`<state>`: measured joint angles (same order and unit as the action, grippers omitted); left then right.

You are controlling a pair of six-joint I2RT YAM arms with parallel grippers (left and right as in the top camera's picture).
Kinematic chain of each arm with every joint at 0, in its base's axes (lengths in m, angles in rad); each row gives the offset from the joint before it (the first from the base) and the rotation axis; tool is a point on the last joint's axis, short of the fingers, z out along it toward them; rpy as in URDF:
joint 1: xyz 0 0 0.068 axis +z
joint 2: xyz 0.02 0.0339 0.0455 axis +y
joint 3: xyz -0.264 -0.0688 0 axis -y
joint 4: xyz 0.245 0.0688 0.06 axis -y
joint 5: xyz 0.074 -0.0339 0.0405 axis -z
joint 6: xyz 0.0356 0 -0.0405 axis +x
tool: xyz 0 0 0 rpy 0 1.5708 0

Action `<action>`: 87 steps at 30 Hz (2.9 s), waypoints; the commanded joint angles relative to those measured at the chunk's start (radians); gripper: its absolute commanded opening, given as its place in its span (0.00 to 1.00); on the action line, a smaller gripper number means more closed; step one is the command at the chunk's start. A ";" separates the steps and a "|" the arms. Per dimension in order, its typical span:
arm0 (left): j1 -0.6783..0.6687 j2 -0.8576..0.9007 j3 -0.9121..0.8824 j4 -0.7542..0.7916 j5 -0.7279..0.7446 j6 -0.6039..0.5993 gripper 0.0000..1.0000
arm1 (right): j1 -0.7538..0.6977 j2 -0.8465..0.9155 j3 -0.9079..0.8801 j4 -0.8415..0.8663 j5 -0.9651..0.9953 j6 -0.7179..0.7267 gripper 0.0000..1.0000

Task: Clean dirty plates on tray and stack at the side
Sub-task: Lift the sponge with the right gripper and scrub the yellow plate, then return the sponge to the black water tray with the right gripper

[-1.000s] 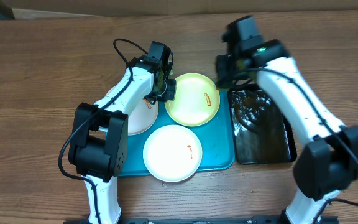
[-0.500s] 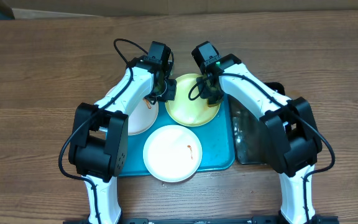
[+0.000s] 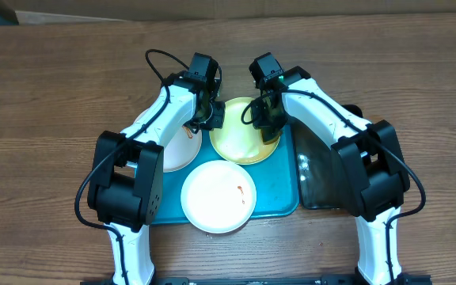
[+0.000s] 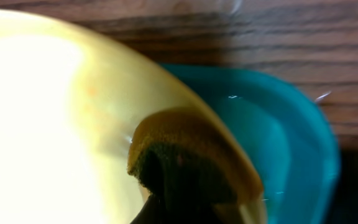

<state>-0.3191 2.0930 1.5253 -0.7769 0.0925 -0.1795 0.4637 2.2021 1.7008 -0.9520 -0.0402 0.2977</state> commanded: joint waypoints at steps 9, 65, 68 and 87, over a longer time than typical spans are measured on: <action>-0.002 0.013 0.010 0.003 -0.014 0.008 0.04 | -0.016 0.040 0.027 0.053 -0.314 0.065 0.04; -0.002 0.013 0.010 0.023 -0.014 0.007 0.04 | -0.347 -0.254 -0.326 -0.103 0.092 -0.116 0.04; -0.002 0.013 0.010 0.022 -0.014 0.007 0.04 | -0.347 -0.254 -0.354 -0.058 0.092 -0.116 0.25; -0.002 0.013 0.010 0.022 -0.014 0.007 0.04 | -0.347 -0.254 -0.400 -0.148 0.064 -0.058 0.73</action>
<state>-0.3195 2.0933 1.5253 -0.7578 0.0925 -0.1799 0.1127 1.9553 1.3216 -1.1004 0.0395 0.2241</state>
